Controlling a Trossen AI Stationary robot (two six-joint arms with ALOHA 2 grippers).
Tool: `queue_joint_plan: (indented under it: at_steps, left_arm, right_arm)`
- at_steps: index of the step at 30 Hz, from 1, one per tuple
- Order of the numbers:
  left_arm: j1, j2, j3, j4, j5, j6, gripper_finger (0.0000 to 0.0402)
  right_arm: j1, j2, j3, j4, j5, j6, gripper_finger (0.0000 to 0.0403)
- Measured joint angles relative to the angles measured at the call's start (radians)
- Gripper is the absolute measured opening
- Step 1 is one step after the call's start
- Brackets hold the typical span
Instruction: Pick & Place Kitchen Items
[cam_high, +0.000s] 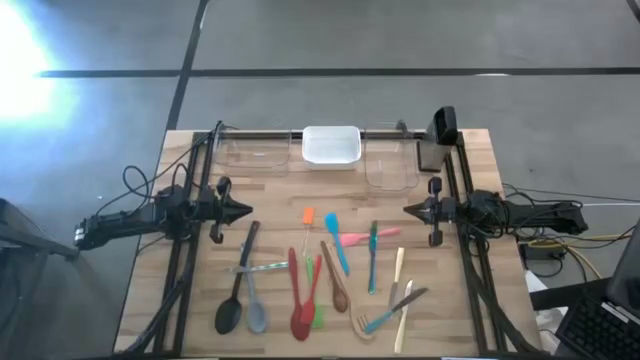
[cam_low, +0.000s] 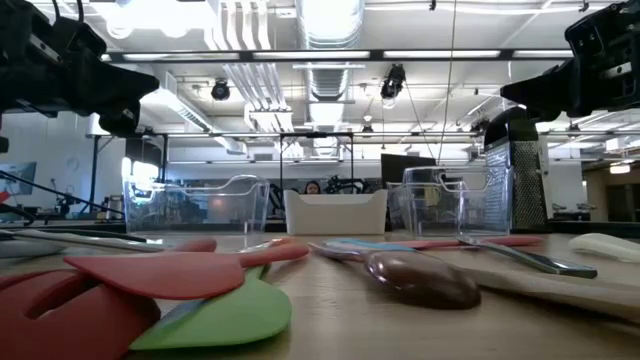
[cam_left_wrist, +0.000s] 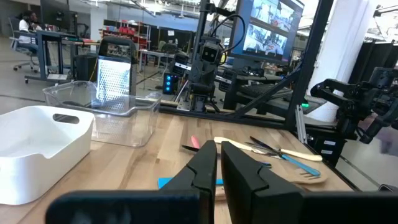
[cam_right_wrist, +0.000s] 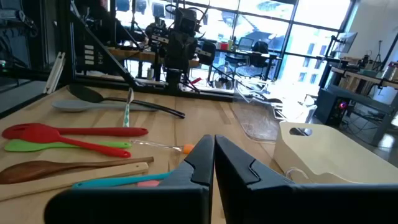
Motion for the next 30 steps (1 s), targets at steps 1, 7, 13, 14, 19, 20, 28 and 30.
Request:
queue_joint_plan:
  at_steps: [1, 7, 13, 14, 19, 20, 28, 30]
  left_arm:
    - [0.000, 0.000, 0.000, 0.000, 0.000, 0.000, 0.0026]
    - [0.000, 0.000, 0.000, 0.000, 0.000, 0.000, 0.0026]
    - [0.000, 0.000, 0.000, 0.000, 0.000, 0.000, 0.0026]
    - [0.000, 0.000, 0.000, 0.000, 0.000, 0.000, 0.0026]
    - [0.000, 0.000, 0.000, 0.000, 0.000, 0.000, 0.0026]
    - [0.000, 0.000, 0.000, 0.000, 0.000, 0.000, 0.0026]
    - [0.000, 0.000, 0.000, 0.000, 0.000, 0.020, 0.0026]
    - [0.000, 0.000, 0.000, 0.000, 0.000, 0.045, 0.0026]
  right_arm:
    - [0.000, 0.000, 0.000, 0.000, 0.000, 0.000, 0.0008]
    - [0.000, 0.000, 0.000, 0.000, 0.000, 0.000, 0.0008]
    - [0.000, 0.000, 0.000, 0.000, 0.000, 0.000, 0.0008]
    - [0.000, 0.000, 0.000, 0.000, 0.000, 0.004, 0.0008]
    - [0.000, 0.000, 0.000, 0.088, 0.001, -0.007, 0.0008]
    - [0.000, 0.000, 0.000, 0.117, 0.001, -0.008, 0.0008]
    - [-0.001, 0.000, 0.000, 0.356, 0.002, 0.202, 0.0008]
    - [-0.002, 0.000, 0.000, 0.383, 0.003, 0.222, 0.0008]
